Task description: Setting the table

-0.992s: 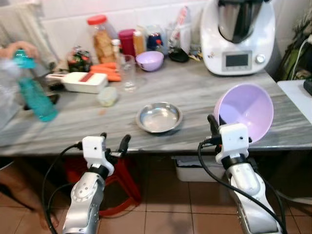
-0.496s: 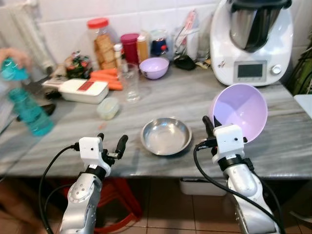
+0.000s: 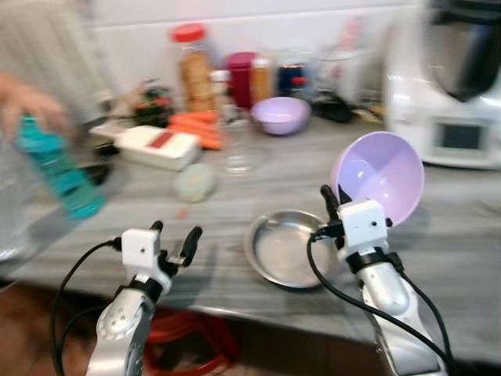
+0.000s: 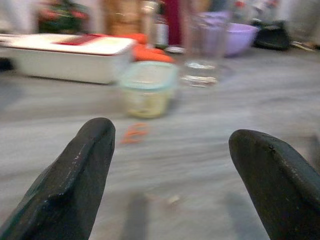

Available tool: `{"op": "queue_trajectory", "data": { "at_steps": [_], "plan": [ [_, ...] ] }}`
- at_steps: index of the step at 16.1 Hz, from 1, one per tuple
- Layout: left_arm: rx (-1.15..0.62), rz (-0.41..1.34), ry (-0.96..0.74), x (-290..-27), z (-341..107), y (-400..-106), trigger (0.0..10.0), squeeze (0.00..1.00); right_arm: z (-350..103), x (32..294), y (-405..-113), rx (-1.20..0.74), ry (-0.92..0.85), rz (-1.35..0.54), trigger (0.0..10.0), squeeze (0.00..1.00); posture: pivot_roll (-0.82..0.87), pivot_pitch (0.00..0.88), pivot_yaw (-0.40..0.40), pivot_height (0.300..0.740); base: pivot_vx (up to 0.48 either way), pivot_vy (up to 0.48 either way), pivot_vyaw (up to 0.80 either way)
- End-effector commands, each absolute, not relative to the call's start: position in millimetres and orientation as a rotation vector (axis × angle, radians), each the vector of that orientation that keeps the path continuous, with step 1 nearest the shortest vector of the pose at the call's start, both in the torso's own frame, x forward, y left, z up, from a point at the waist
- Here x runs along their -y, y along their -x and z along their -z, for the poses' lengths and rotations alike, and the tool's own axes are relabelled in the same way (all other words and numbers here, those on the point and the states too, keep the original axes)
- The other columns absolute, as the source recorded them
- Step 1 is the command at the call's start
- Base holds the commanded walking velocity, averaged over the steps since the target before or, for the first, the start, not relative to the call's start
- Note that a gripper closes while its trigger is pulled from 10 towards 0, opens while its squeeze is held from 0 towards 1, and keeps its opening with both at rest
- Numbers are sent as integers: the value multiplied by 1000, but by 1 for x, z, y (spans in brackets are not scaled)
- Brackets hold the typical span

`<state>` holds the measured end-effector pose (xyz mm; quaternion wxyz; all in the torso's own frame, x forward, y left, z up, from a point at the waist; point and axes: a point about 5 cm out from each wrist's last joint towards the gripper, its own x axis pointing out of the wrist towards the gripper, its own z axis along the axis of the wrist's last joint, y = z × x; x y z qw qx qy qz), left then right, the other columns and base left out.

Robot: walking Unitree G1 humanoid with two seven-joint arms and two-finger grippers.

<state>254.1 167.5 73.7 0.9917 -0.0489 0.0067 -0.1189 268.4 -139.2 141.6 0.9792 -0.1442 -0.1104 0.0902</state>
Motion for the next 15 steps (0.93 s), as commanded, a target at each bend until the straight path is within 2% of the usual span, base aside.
{"op": "queue_trajectory", "data": {
  "at_steps": [1,5,11,12,13,15],
  "plan": [
    [12,266,81,-165,-79,-251,10000,0,-145,138,-267,242,291,-189,10000,0,-55,0,114,740,0,0,400],
    [-7,301,57,-169,-75,-233,10000,0,-145,128,-264,246,264,-329,10000,0,-45,7,104,740,0,0,0],
    [-20,339,44,-167,-74,-226,10000,0,-149,106,-274,230,278,-604,10000,0,-36,19,91,740,0,0,0],
    [-20,339,44,-167,-74,-226,10000,0,-149,106,-274,230,278,-604,10000,0,-36,19,91,740,0,0,0],
    [-30,350,34,-171,-71,-216,10000,0,-150,89,-289,209,306,-786,10000,0,-13,25,74,740,0,0,0],
    [-38,364,30,-174,-69,-208,10000,0,-148,80,-295,192,316,-853,10000,0,-3,26,68,740,0,0,0]
  ]
}}
